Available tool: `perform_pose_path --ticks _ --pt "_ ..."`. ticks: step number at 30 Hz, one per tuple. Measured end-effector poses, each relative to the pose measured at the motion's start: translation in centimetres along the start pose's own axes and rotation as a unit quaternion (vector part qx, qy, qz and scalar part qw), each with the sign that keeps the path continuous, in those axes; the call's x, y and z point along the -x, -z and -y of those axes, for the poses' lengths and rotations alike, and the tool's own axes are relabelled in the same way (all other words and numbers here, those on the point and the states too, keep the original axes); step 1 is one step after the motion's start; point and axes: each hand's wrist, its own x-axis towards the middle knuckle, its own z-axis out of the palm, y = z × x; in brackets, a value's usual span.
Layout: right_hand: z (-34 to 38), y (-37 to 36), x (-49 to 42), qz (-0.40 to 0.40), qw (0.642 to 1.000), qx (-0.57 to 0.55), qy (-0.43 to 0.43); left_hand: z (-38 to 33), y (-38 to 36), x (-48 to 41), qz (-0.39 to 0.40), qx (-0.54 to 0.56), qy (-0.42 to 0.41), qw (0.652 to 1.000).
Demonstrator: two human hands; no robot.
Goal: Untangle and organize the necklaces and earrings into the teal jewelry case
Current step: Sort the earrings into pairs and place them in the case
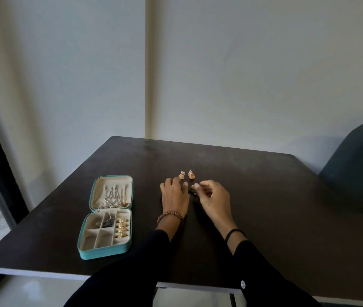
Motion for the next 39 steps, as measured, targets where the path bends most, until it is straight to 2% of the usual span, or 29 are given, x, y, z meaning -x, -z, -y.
perform_pose_path --ticks 7,14,21,26,35,39 --pt "-0.4 -1.0 -1.2 0.043 0.996 0.082 0.016 1.2 -1.0 -1.1 0.006 -0.056 -0.055 0.997" --pt "-0.1 -0.6 -0.6 0.064 0.995 0.056 0.047 1.2 -0.7 -0.9 0.005 -0.055 -0.068 0.996" --pt "0.4 0.2 1.0 0.056 0.998 -0.002 0.019 1.2 -0.1 0.1 0.039 0.017 -0.056 0.998" --pt "0.7 1.0 3.0 0.061 0.997 -0.022 0.031 1.0 0.8 1.9 0.043 0.062 -0.039 0.996" --pt "2.3 3.7 7.9 0.044 0.987 -0.153 -0.028 0.5 2.9 6.5 0.052 0.143 -0.032 0.988" --pt "2.7 4.5 9.5 0.042 0.974 -0.217 -0.050 0.7 4.2 8.2 0.053 0.230 -0.009 0.972"
